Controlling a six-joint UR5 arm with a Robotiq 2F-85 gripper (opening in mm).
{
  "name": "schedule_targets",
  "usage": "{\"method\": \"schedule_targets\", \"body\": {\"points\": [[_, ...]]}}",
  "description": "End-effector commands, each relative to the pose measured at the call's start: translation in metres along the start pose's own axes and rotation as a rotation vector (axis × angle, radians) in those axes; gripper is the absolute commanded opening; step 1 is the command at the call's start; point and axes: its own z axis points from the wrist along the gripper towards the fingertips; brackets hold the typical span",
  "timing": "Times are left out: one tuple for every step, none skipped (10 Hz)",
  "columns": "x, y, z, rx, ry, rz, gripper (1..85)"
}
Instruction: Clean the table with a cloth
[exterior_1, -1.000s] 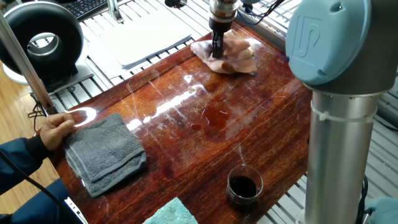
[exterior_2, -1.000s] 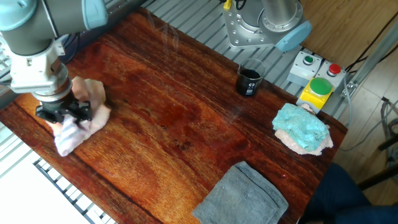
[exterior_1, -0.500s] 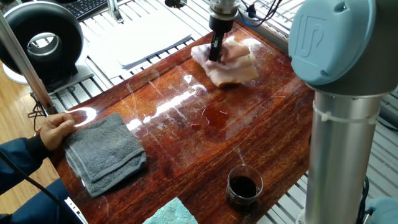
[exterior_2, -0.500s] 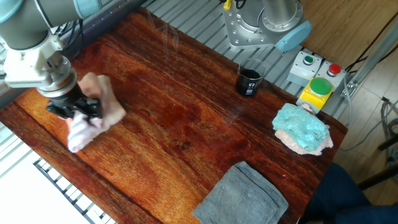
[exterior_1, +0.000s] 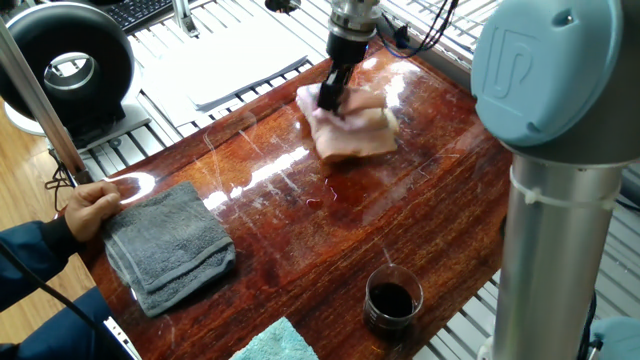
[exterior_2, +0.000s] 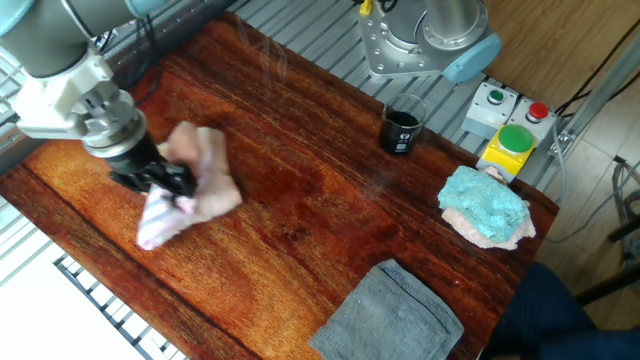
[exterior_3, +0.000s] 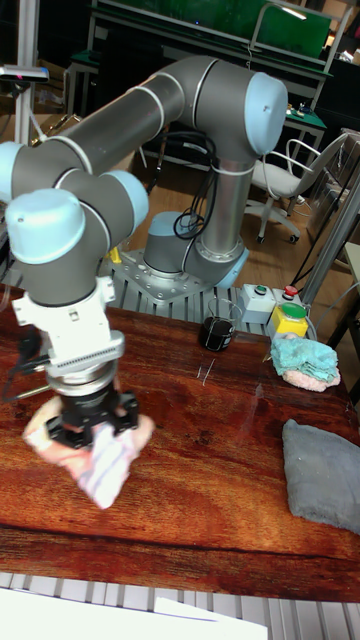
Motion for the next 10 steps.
{"method": "schedule_targets", "body": {"points": [[0.003, 0.050, 0.005, -0.096, -0.003, 0.177, 1.0], [0.002, 0.064, 0.009, -0.132, -0.004, 0.222, 1.0], [0.004, 0.079, 0.013, -0.172, 0.007, 0.256, 1.0], [0.010, 0.073, 0.019, -0.127, 0.015, 0.251, 1.0], [0.021, 0.050, 0.018, -0.014, 0.031, 0.236, 1.0], [0.031, 0.040, 0.012, 0.047, 0.045, 0.245, 1.0], [0.041, 0.042, 0.007, 0.063, 0.060, 0.264, 1.0], [0.047, 0.047, 0.005, 0.059, 0.074, 0.280, 1.0], [0.050, 0.058, 0.007, 0.032, 0.079, 0.312, 1.0], [0.052, 0.073, 0.012, -0.004, 0.077, 0.358, 1.0]]}}
